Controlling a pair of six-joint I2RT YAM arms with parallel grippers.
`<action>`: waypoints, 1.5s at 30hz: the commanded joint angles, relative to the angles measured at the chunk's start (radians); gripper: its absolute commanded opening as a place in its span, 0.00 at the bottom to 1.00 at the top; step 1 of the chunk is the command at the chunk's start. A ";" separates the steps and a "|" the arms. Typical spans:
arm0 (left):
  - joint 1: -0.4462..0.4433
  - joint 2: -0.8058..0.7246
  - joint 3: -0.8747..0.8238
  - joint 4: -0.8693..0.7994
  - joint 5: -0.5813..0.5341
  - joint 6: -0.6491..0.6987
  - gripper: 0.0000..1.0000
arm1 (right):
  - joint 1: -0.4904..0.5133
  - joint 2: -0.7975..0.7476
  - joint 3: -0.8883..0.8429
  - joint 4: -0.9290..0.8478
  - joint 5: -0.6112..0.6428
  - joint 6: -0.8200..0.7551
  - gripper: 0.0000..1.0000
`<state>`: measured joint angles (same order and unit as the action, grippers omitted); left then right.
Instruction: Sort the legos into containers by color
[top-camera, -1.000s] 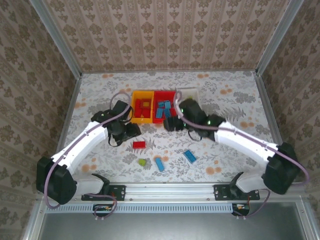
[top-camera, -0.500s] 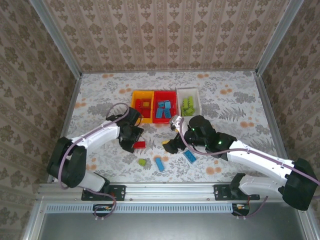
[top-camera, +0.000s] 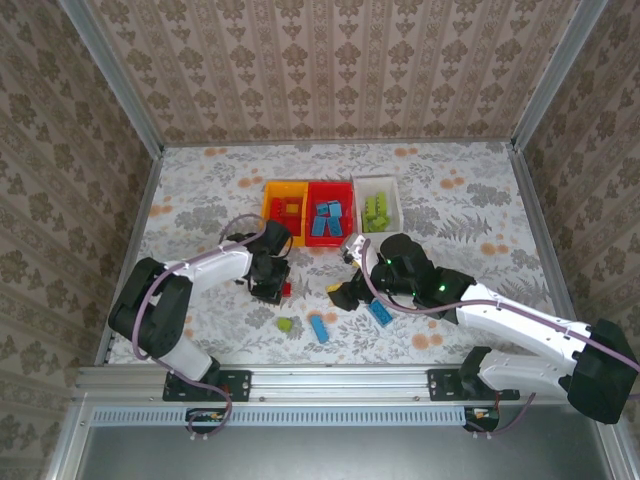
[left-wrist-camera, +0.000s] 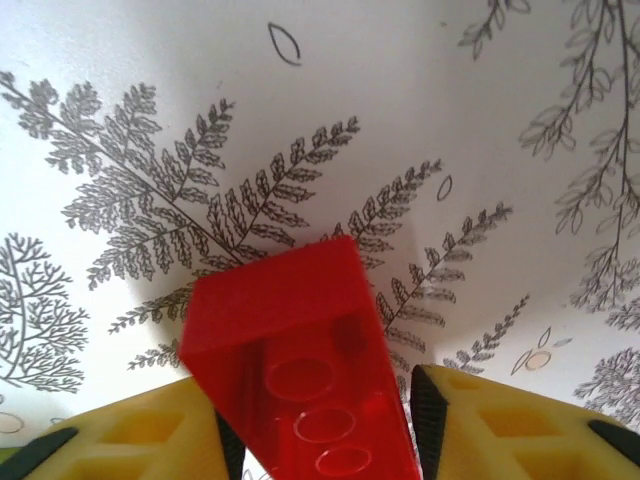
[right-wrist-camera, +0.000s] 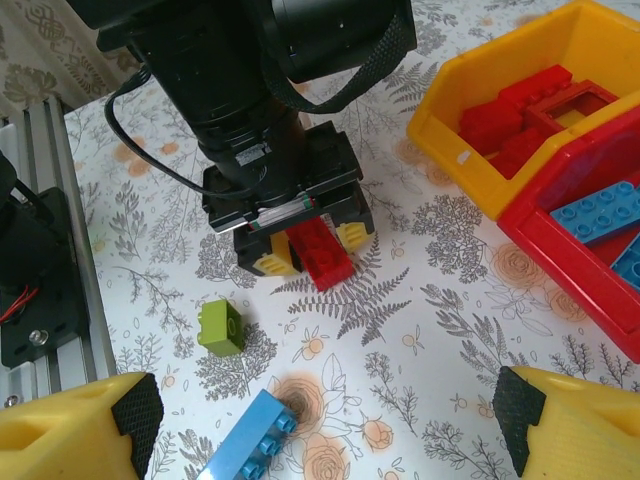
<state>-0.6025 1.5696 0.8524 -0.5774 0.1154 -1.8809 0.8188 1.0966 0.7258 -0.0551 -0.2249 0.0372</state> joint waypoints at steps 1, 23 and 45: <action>-0.003 0.020 -0.018 0.003 -0.006 -0.009 0.40 | 0.004 -0.008 -0.009 0.018 0.001 0.013 0.89; 0.131 0.149 0.725 -0.405 -0.169 1.012 0.09 | -0.103 0.069 0.086 0.161 0.047 0.141 0.89; 0.171 0.517 0.962 -0.467 -0.035 1.236 0.40 | -0.152 0.137 0.131 0.152 0.056 0.248 0.89</action>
<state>-0.4320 2.0907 1.8126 -1.0153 0.0715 -0.6754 0.6716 1.2213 0.8566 0.0875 -0.1871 0.2630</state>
